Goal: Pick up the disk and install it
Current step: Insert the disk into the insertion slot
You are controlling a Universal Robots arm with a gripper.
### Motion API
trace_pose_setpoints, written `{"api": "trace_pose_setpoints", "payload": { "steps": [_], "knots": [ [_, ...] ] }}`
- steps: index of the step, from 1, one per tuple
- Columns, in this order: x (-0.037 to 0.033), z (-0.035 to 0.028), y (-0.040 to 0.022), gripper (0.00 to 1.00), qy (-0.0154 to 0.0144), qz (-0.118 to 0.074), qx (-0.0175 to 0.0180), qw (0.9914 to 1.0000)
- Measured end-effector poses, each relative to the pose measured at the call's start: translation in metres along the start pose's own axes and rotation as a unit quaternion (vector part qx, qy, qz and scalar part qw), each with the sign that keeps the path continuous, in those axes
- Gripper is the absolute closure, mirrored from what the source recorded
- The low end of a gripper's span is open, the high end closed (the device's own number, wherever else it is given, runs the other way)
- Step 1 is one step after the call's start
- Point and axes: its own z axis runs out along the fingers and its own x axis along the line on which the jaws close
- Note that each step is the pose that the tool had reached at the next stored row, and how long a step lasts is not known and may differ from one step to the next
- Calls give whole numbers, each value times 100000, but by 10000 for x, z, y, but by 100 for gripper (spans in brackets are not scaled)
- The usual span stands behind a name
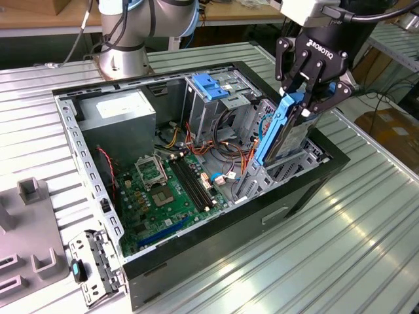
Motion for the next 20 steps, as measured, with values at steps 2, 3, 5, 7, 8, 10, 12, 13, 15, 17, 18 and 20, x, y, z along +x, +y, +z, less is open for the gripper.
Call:
{"api": "trace_pose_setpoints", "payload": {
  "steps": [2,3,5,7,8,10,12,13,15,17,18,20],
  "knots": [
    [1,16,0,63,0,2,0,100000],
    [1,24,0,63,2,0,-2,100000],
    [2,41,0,63,-1,0,-1,100000],
    [2,56,0,63,2,1,-1,100000],
    [2,63,0,63,-1,1,0,100000],
    [3,82,0,63,-1,0,0,100000],
    [5,109,0,63,2,1,0,100000],
    [5,119,0,63,-1,1,-1,100000],
    [5,137,-1,63,4,-2,0,100000],
    [5,155,-1,63,-2,0,0,100000],
    [5,162,0,63,3,0,0,100000],
    [5,189,0,63,-4,0,0,100000]
  ]
}}
